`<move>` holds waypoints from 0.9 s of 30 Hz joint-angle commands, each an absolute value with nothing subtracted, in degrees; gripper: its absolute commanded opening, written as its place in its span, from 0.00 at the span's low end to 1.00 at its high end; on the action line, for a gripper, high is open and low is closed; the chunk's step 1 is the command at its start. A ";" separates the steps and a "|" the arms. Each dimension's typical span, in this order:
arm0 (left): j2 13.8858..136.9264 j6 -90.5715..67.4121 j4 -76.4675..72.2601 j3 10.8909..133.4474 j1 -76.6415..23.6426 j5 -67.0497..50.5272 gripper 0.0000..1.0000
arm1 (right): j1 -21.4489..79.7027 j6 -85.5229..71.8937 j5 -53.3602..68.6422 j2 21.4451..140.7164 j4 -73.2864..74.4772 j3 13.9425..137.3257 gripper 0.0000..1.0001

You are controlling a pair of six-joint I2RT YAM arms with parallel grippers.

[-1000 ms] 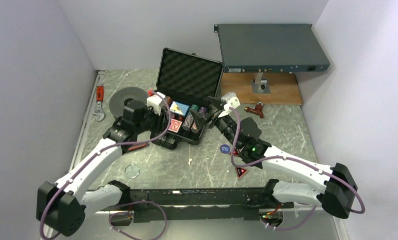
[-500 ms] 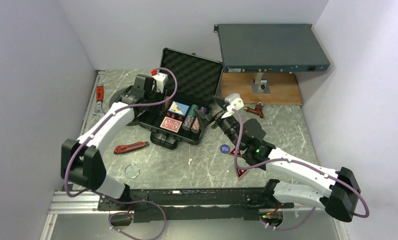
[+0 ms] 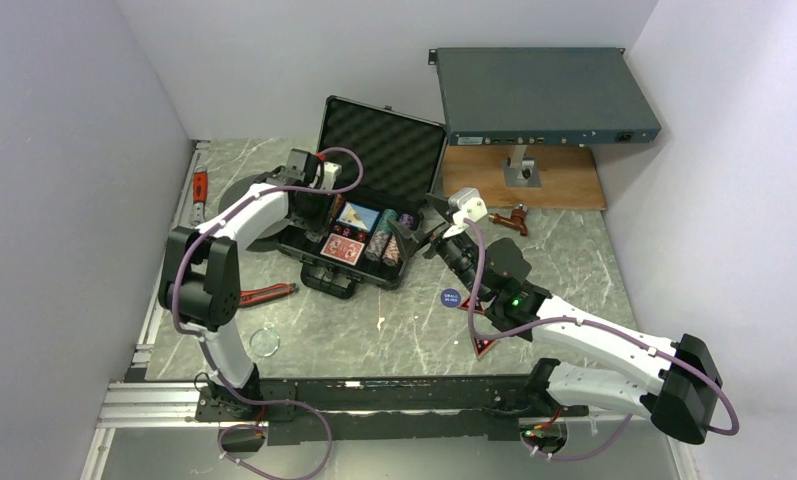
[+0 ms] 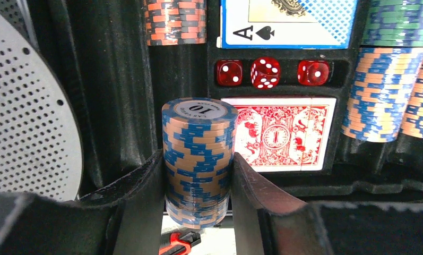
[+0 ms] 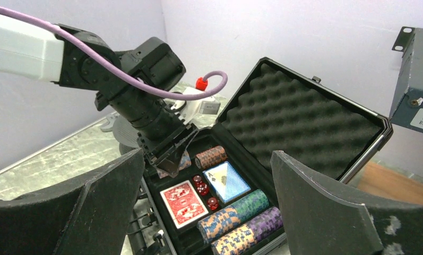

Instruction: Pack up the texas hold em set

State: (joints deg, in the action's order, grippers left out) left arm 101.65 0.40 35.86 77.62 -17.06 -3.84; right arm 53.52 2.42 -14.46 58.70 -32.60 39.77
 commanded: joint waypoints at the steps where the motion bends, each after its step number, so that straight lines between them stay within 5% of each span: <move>1: 102.80 0.35 33.91 81.19 -16.96 -4.28 0.00 | 53.61 1.98 -13.66 58.20 -34.10 39.66 0.93; 27: 109.49 0.40 32.05 85.08 -16.44 -0.16 0.00 | 53.62 3.25 -14.36 57.48 -32.96 39.74 0.93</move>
State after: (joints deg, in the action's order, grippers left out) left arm 109.80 0.64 34.94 81.21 -16.58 -0.56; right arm 53.52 2.55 -14.48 58.70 -32.53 39.55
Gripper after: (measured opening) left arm 0.452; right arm 0.927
